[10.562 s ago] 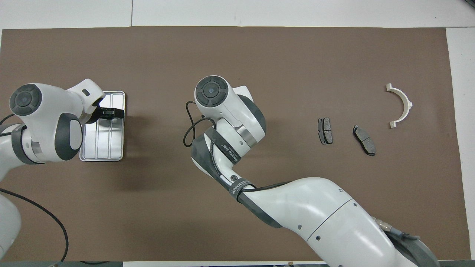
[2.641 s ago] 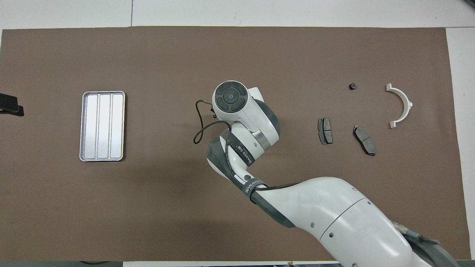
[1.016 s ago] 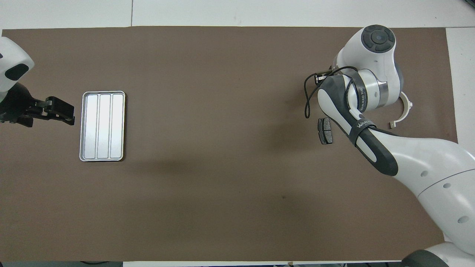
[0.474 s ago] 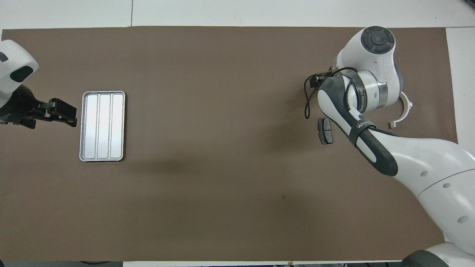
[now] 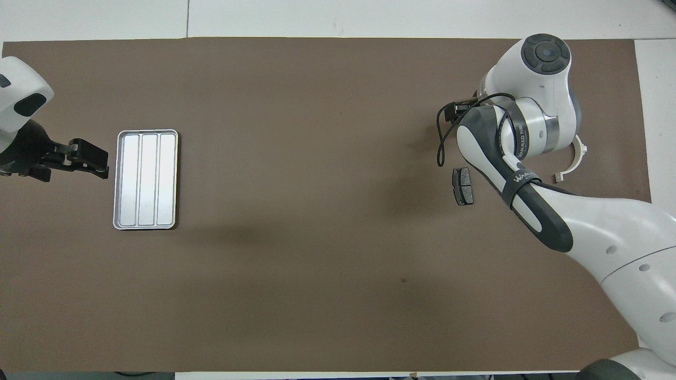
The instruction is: Place bearing gear from tray to pile
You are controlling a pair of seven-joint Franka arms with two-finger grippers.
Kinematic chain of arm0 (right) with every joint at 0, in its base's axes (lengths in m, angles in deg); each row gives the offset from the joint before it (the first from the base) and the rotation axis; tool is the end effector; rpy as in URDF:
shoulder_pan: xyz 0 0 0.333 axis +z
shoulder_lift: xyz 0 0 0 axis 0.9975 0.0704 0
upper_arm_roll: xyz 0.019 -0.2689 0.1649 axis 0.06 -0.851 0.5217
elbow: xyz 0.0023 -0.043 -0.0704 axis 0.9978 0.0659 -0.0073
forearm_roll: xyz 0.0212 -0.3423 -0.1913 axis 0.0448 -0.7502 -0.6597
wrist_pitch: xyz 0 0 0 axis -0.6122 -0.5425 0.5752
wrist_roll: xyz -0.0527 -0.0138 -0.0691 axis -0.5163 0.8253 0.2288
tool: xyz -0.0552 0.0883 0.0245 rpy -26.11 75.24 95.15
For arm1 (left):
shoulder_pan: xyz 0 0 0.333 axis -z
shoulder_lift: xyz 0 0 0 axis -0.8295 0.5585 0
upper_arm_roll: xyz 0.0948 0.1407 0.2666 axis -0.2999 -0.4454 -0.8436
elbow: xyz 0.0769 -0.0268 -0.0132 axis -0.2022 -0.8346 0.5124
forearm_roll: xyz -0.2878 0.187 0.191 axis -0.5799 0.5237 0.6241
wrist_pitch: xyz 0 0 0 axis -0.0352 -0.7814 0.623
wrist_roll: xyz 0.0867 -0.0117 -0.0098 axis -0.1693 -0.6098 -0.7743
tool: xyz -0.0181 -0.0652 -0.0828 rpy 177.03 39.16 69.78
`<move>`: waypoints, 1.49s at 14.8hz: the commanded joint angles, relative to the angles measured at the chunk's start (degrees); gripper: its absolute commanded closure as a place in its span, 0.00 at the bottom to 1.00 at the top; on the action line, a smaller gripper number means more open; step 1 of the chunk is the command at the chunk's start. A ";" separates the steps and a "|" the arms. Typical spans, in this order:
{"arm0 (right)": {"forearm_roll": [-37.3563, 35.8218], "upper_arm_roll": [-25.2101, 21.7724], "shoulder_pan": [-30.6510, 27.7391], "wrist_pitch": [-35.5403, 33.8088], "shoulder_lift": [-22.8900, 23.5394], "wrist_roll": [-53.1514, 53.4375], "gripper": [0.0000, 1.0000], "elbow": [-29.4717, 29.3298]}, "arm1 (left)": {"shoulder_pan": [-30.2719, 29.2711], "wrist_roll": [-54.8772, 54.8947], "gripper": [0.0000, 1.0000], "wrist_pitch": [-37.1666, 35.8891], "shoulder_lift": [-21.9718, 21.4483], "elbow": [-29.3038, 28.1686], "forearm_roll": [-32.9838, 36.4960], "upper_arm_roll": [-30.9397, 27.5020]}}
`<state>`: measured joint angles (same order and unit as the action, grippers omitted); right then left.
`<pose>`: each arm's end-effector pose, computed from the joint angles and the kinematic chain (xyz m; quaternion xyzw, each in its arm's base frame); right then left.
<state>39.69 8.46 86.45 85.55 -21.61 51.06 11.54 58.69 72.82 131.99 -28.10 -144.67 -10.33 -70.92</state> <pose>0.7142 0.0812 0.3069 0.9988 0.0323 0.0241 0.0271 0.5666 -0.0396 0.5728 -0.9974 0.0082 0.0699 0.0174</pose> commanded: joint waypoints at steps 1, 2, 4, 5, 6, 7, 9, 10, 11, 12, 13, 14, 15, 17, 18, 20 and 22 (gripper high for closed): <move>-0.23 0.81 -1.72 0.51 -2.40 0.05 0.00 1.95 | -0.10 0.55 0.00 1.47 -1.82 -2.36 -0.52 -0.32; -0.23 0.81 -1.63 0.34 -2.92 0.04 0.00 1.95 | -0.10 0.55 0.00 1.56 -1.83 -2.36 -0.52 -0.32; -0.06 0.81 -2.51 -1.50 -5.29 -0.04 0.00 1.95 | 0.08 0.55 0.00 1.47 -1.83 -2.36 -0.52 -0.32; 0.21 0.81 -2.42 -3.60 -7.04 -0.04 0.00 1.95 | 0.17 0.55 0.00 1.47 -1.83 -2.36 -0.52 -0.32; 0.91 0.73 -2.34 -6.14 -9.23 0.04 0.00 2.12 | 0.17 0.55 0.00 1.56 -1.83 -2.36 -0.52 -0.32; 2.57 0.64 -2.34 -8.69 -11.78 0.39 0.00 2.82 | 0.08 0.55 0.00 1.56 -1.83 -2.36 -0.52 -0.32; 6.26 0.29 -2.60 -11.78 -17.84 0.57 0.00 6.24 | -0.01 0.55 0.00 1.56 -1.83 -2.36 -0.60 -0.32; 6.80 0.20 -2.60 -12.06 -20.91 0.57 0.00 8.52 | -0.01 0.55 0.00 1.56 -1.83 -2.36 -0.60 -0.32; 6.89 -0.06 -2.34 -12.15 -23.73 0.57 0.00 10.89 | -0.01 0.55 0.00 1.56 -1.83 -2.36 -0.60 -0.32; 6.80 -0.15 -2.08 -12.49 -26.63 0.57 0.00 13.00 | -0.01 0.55 0.00 1.56 -1.83 -2.36 -0.60 -0.32; 6.89 -0.15 -1.99 -13.98 -29.53 0.57 0.00 14.59 | -0.01 0.55 0.00 1.56 -1.83 -2.36 -0.60 -0.32; 6.89 -0.15 -1.81 -16.86 -31.65 0.57 0.00 14.87 | -0.10 0.63 0.00 1.56 -1.83 -2.36 -0.69 -0.23; 7.15 -0.15 -1.63 -20.11 -33.67 0.57 0.00 14.78 | -0.01 0.72 0.00 1.73 -1.83 -2.36 -0.86 -0.23; 8.81 -0.76 -1.37 -24.87 -37.63 0.66 0.00 14.69 | 0.43 0.81 0.00 2.26 -1.83 -2.28 -1.22 -0.23; 9.08 -2.25 -0.06 -27.07 -39.12 0.66 0.00 14.61 | 0.52 0.90 0.00 2.52 -1.83 -2.28 -1.31 -0.23; 9.26 -6.37 4.14 -30.58 -41.68 1.53 0.00 14.34 | 0.69 0.99 0.00 2.61 -1.74 -2.28 -1.31 -0.23; 9.35 -7.27 4.78 -33.66 -42.48 2.85 0.00 12.94 | 0.61 1.07 0.00 2.70 -1.83 -2.28 -1.31 -0.23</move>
<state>47.92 2.65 90.11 53.49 -62.59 52.27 23.61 58.80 73.00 133.25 -28.15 -144.76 -10.86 -70.53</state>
